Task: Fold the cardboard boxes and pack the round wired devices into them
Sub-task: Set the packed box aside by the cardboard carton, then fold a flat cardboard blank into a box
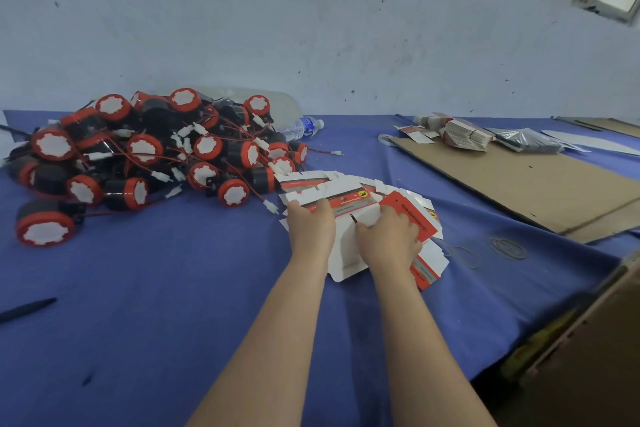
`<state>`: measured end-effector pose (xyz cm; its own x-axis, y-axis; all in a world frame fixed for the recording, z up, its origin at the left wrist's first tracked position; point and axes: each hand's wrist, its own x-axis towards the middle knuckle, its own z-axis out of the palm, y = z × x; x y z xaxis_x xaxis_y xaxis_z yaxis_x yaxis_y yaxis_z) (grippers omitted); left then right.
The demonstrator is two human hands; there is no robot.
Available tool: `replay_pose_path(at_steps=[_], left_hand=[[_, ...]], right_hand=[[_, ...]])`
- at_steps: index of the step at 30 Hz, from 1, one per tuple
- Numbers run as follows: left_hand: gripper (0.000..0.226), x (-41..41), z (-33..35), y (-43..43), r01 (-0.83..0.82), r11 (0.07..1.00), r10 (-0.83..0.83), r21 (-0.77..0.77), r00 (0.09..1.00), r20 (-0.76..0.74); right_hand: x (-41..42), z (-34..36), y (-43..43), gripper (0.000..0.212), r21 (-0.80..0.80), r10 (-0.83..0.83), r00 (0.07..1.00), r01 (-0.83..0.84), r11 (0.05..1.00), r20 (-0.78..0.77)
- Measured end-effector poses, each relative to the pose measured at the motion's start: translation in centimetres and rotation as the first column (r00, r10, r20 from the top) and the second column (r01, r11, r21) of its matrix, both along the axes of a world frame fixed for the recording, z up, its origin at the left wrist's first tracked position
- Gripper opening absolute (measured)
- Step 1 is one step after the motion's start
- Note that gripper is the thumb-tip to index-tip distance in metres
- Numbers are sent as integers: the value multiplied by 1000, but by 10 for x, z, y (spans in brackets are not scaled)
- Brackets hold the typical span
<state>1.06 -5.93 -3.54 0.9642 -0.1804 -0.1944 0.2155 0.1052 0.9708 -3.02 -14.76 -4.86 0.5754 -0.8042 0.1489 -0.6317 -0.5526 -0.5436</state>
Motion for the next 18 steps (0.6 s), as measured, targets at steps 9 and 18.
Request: replay_pose_path(at_steps=[9, 18], left_hand=[[42, 1, 11, 6, -174, 971, 199, -164, 968, 151], [37, 22, 38, 57, -416, 876, 477, -245, 827, 298]], right_hand=[[3, 12, 10, 58, -3, 23, 961, -23, 1000, 276], [18, 41, 61, 40, -55, 397, 746, -438, 897, 535]])
